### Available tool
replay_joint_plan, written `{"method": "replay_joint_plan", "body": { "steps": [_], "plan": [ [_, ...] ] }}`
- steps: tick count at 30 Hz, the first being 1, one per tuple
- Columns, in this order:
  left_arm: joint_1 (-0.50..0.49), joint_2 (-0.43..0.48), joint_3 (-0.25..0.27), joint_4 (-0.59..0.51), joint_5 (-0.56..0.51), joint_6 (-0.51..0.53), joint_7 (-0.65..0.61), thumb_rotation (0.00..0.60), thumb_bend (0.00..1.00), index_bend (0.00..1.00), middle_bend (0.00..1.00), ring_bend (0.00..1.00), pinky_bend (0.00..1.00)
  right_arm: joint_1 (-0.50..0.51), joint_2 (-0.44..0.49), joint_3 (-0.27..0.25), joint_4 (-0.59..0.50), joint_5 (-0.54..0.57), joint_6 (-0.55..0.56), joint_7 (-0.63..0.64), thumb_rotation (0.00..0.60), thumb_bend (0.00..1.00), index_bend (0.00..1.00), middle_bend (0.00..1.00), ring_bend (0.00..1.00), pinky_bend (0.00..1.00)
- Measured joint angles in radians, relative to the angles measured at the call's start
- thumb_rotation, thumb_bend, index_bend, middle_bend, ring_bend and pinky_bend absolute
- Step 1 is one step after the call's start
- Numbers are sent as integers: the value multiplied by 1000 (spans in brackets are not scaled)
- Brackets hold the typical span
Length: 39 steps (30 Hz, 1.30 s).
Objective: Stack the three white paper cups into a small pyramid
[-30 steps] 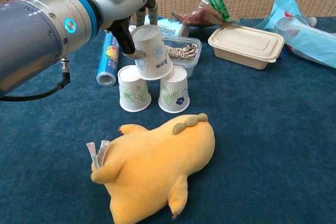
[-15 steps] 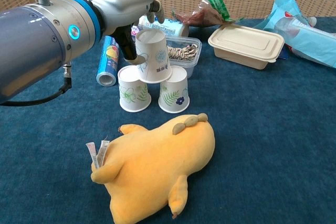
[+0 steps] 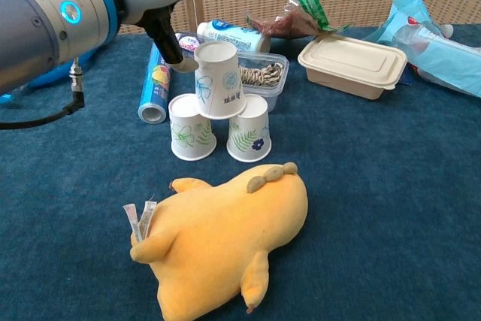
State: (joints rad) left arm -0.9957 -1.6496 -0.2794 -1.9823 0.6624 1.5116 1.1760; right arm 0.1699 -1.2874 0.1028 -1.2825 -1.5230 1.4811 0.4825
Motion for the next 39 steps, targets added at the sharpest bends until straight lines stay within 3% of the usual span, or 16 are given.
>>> {"method": "replay_joint_plan", "body": {
  "steps": [8,12,21,28,34,39],
  "plan": [
    [46,124,30,-44,23,8,-21,600,308,0,0,0,286,0,-1,-2,-1,-3,1,-10,600,41,0,204,149,340],
    [83,204,70,-75,49,-2,-50,600,309,0,0,0,129,-1,-1,-2,-3,-5,5,-14,600,43,0,204,149,339],
    [253,477,269,-121,293,2,-205,600,309,0,0,0,0,0,0,-3,-14,-12,12,-39,600,43,0,204,148,339],
    [428,596,430,-15,493,1,-455,600,309,0,0,0,0,1,0,-8,-26,-24,17,-80,600,42,0,204,149,340],
    [584,620,504,114,601,34,-634,600,309,0,0,0,0,-1,5,-11,-49,-35,31,-131,600,40,0,197,139,287],
    [708,604,528,225,651,78,-771,600,309,3,0,0,0,-5,15,-13,-79,-31,29,-179,600,30,0,144,77,170]
  ]
}}
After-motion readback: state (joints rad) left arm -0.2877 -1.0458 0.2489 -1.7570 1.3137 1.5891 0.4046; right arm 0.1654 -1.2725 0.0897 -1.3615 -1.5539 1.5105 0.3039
